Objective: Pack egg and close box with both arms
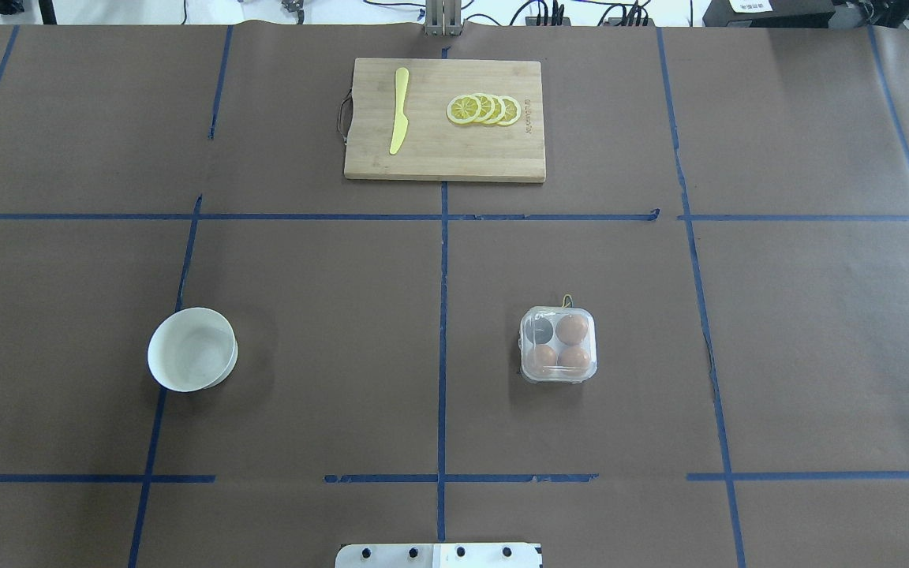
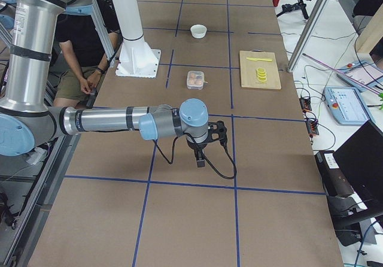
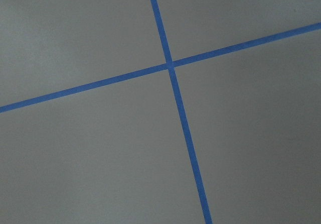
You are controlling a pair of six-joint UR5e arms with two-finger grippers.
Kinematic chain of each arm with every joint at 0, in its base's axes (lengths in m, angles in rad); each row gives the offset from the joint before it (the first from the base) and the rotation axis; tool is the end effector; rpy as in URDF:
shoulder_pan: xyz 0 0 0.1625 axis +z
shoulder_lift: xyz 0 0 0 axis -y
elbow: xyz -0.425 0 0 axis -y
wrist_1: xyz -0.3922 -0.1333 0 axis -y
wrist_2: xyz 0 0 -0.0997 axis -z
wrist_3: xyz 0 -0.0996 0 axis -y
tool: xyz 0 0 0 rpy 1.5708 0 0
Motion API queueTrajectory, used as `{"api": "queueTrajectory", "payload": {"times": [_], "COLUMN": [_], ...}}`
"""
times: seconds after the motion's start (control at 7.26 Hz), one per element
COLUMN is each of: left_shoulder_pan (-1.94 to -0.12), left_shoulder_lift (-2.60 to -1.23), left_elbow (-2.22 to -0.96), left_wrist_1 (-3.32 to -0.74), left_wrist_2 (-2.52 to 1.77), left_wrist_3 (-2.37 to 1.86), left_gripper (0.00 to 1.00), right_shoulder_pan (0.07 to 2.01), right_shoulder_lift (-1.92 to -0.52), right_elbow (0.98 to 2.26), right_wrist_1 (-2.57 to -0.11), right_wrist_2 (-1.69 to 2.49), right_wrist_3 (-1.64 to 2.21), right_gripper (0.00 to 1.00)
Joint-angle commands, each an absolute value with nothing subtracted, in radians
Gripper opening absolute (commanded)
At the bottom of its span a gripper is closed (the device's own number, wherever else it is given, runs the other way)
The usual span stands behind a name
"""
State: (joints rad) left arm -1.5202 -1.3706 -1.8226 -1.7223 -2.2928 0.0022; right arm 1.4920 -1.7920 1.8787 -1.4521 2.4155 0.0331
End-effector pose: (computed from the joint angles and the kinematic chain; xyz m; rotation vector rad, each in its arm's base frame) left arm -0.0462 -0.4228 0.6119 0.1768 0.7243 0.1236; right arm 0.0265 -0.4119 0.5876 0.1457 -0.8515 -0.1296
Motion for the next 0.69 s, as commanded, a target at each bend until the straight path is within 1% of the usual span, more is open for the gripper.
{"api": "queueTrajectory", "payload": {"times": [0.0,0.28,0.55], "left_shoulder_pan": [-1.535,-1.552,-1.56], "left_shoulder_lift": [-1.378,-1.382,-1.371], "left_elbow": [-1.847,-1.85,-1.865], "left_wrist_1": [-1.667,-1.684,-1.733], "left_wrist_2": [-2.304,-2.31,-2.316], "left_wrist_3": [0.008,0.009,0.002], "left_gripper": [1.0,1.0,1.0], "right_shoulder_pan": [1.488,1.489,1.489], "right_shoulder_lift": [-1.732,-1.715,-1.735], "right_elbow": [1.878,1.885,1.896], "right_wrist_1": [-1.559,-1.571,-1.572], "right_wrist_2": [2.416,2.411,2.422], "right_wrist_3": [0.034,0.034,0.037], "right_gripper": [1.0,1.0,1.0]}}
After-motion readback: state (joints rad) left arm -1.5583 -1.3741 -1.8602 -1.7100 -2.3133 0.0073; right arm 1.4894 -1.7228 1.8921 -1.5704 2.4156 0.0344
